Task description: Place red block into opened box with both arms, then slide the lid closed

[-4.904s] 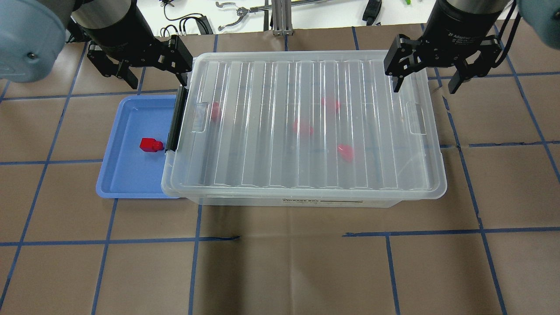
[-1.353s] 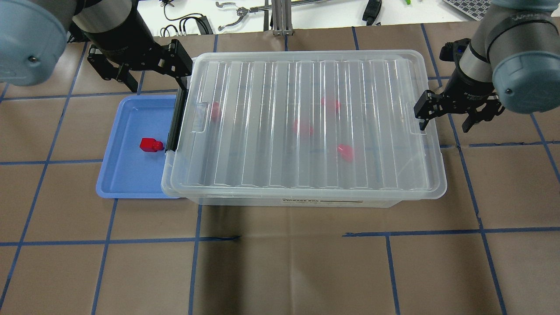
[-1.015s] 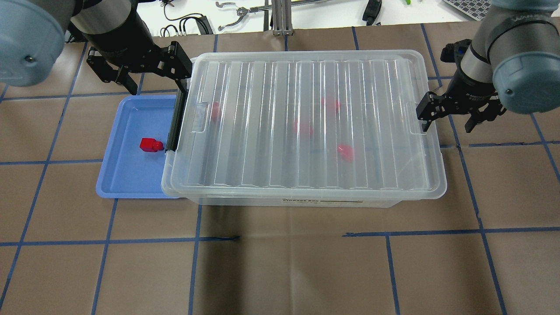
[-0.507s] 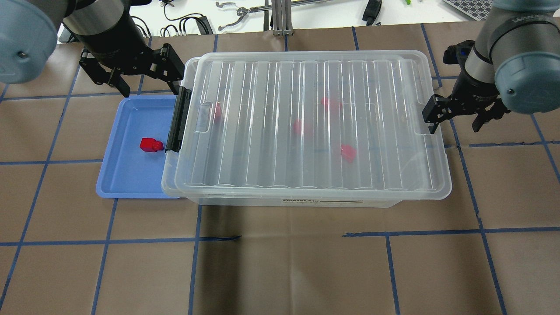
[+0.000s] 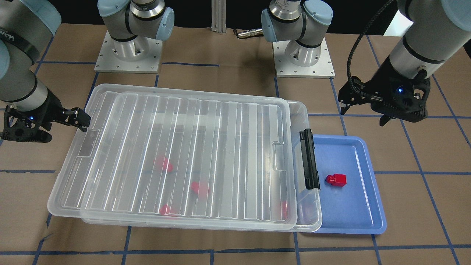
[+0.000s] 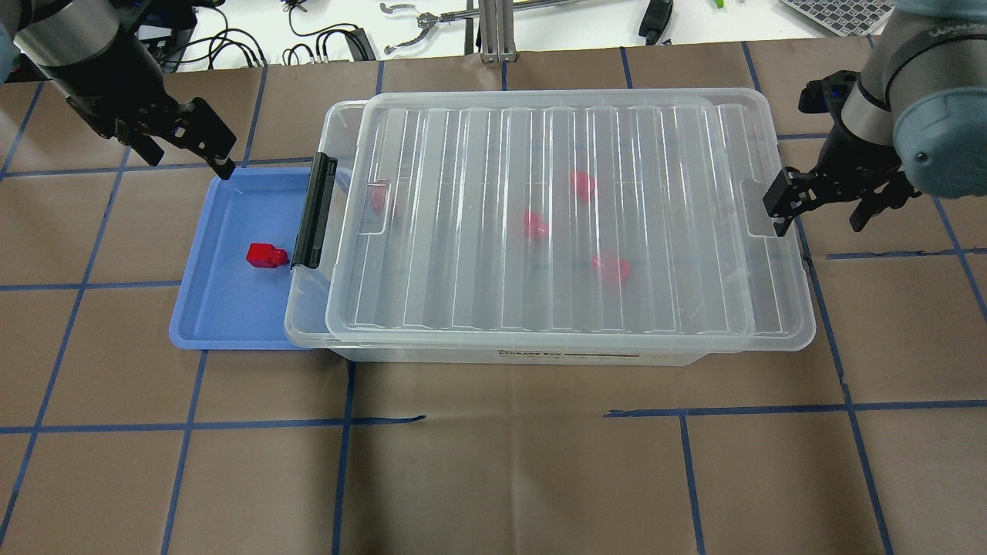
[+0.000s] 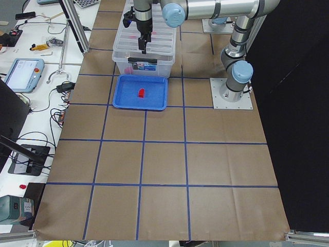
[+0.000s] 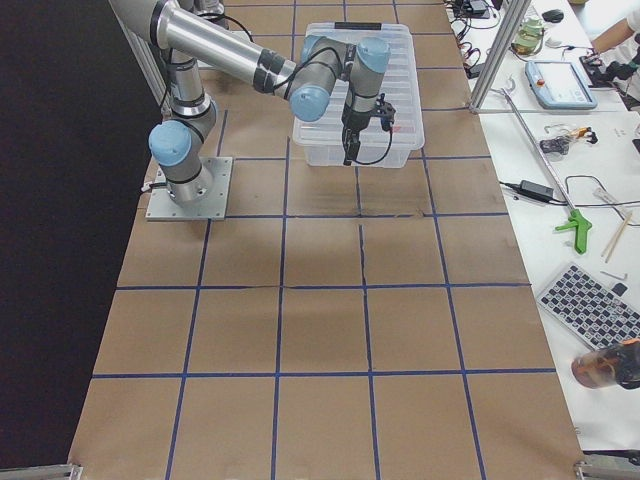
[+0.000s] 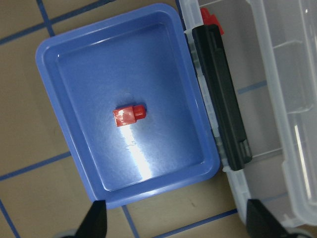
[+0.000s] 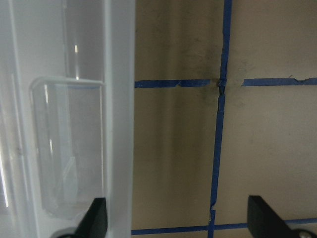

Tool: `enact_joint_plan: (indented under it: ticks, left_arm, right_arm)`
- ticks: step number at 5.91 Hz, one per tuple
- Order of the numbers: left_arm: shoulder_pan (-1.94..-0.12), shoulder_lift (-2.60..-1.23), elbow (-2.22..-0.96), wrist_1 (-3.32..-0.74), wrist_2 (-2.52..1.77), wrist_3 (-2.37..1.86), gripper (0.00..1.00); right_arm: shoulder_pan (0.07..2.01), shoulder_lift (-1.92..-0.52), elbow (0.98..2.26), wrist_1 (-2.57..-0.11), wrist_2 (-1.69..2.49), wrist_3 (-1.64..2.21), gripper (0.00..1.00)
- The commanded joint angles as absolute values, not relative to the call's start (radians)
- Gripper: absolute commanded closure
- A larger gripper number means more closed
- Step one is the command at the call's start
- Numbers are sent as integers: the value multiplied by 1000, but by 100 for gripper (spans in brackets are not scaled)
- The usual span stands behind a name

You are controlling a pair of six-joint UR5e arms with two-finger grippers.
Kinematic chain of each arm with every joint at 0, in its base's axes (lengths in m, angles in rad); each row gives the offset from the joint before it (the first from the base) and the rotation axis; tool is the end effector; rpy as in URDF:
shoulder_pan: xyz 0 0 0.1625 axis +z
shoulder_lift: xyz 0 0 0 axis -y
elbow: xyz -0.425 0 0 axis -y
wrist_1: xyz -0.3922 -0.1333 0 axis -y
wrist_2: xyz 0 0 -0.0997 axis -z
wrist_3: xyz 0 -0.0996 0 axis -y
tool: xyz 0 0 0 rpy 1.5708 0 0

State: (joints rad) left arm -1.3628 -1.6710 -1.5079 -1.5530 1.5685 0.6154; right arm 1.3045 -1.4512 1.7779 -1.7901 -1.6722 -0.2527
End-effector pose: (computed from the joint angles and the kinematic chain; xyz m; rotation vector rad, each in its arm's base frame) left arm -0.0208 -0.5483 0.4692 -0.6335 -3.0668 -0.0266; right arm -0.0155 -0.5251 0.3494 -0.0125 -3.0648 -0.1991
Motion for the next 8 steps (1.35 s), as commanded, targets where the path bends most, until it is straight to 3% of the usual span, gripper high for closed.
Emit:
enact_joint_plan:
  ticks: [1, 4, 8]
  left_arm:
    - [-1246, -1715, -1599, -1467, 1513, 977, 2]
    - [-1244, -1794, -1832, -1023, 1502, 1417, 2]
    - [-1270, -1945, -1848, -911, 1499, 1647, 2]
  right_arm:
    - [1264, -1451, 1776, -1792, -1678, -299, 0]
    - [1218, -1450, 1776, -1810, -1701, -357, 0]
    - [1134, -1451, 1772, -1812, -1715, -452, 0]
